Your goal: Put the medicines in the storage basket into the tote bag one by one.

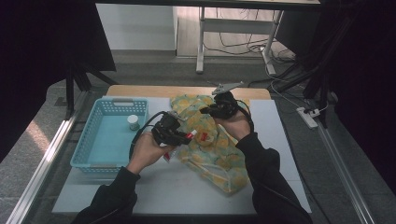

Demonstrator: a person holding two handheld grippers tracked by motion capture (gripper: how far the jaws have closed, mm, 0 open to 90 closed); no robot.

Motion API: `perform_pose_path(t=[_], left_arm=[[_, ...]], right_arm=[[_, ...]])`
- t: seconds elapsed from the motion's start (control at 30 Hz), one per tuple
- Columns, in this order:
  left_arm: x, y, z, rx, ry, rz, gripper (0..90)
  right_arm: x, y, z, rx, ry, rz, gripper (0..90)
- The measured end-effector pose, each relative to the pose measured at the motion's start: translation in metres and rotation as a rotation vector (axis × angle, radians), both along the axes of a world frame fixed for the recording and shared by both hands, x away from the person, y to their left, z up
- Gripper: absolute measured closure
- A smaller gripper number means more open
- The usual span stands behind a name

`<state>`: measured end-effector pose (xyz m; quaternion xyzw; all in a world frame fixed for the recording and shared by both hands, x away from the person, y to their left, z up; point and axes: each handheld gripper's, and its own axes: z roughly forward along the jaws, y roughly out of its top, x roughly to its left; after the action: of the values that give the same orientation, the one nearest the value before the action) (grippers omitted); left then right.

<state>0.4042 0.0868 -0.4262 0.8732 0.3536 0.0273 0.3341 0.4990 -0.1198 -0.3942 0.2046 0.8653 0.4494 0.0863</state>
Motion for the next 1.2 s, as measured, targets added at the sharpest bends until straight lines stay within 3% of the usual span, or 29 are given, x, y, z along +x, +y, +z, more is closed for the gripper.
perform_pose_path(t=[0.23, 0.47, 0.63, 0.77, 1.2], left_arm=[[0.013, -0.013, -0.004, -0.016, 0.000, 0.001, 72.0], [0.028, -0.023, -0.010, 0.008, 0.001, 0.033, 72.0], [0.035, -0.030, -0.017, 0.044, -0.022, 0.066, 71.9], [0.041, -0.032, -0.019, 0.009, -0.014, 0.077, 71.9], [0.045, -0.048, -0.009, -0.009, -0.044, 0.072, 72.0]], right_arm=[[0.000, -0.002, 0.000, 0.002, -0.001, -0.003, 89.3], [0.001, -0.003, -0.001, 0.003, 0.003, -0.007, 89.3], [0.001, -0.004, 0.000, 0.005, 0.000, -0.008, 89.3], [0.002, -0.005, -0.003, -0.001, 0.003, -0.015, 89.3], [0.003, -0.007, 0.000, 0.001, -0.002, -0.028, 89.3]])
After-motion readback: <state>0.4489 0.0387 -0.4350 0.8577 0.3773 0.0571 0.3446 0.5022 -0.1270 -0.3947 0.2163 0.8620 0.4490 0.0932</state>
